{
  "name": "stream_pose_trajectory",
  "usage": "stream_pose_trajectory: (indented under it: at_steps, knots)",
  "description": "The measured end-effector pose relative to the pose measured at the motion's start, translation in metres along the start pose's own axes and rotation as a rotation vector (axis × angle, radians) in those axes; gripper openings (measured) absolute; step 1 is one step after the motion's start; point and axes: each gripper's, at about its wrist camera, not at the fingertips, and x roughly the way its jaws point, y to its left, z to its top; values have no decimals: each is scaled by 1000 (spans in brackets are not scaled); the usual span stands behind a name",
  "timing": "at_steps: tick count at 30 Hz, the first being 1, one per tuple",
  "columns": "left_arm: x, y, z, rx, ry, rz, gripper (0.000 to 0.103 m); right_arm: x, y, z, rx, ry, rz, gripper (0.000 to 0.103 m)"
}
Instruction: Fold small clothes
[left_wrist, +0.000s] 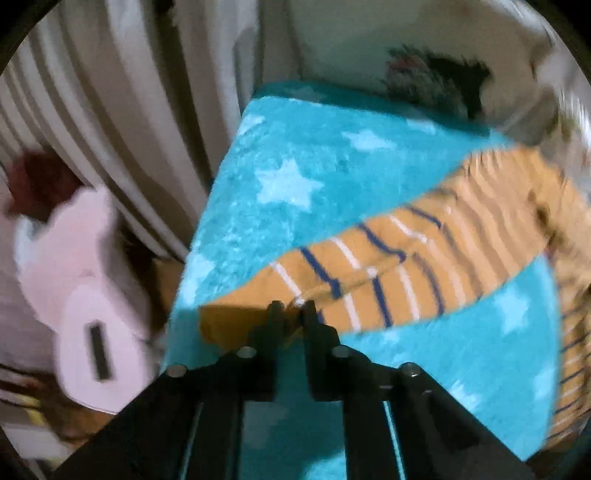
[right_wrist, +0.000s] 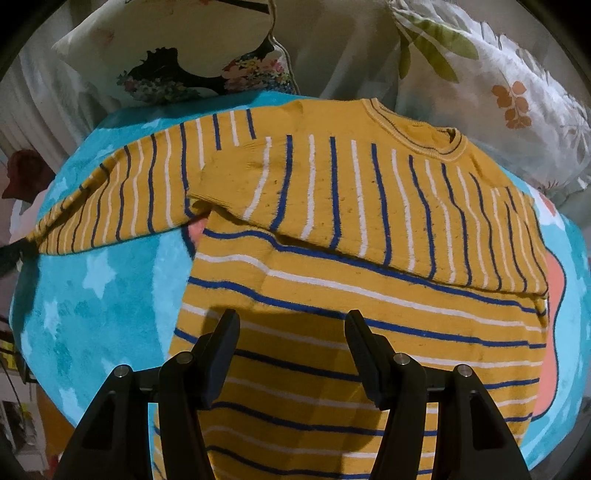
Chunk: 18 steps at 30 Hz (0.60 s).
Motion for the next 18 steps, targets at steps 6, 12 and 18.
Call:
stream_pose_trajectory:
  at_steps: [6,12,18]
  knots:
    - [18,49,42,-247,1,24,19,3,-13,-7,40,23,-10,64]
    - [-6,86,33,-523,-71,-100,48,-1,-20,-10,59,17,-18,64]
    - [-15,80,-21,-642,-53,-232,58,5,-30,-12,99,35,-21,66]
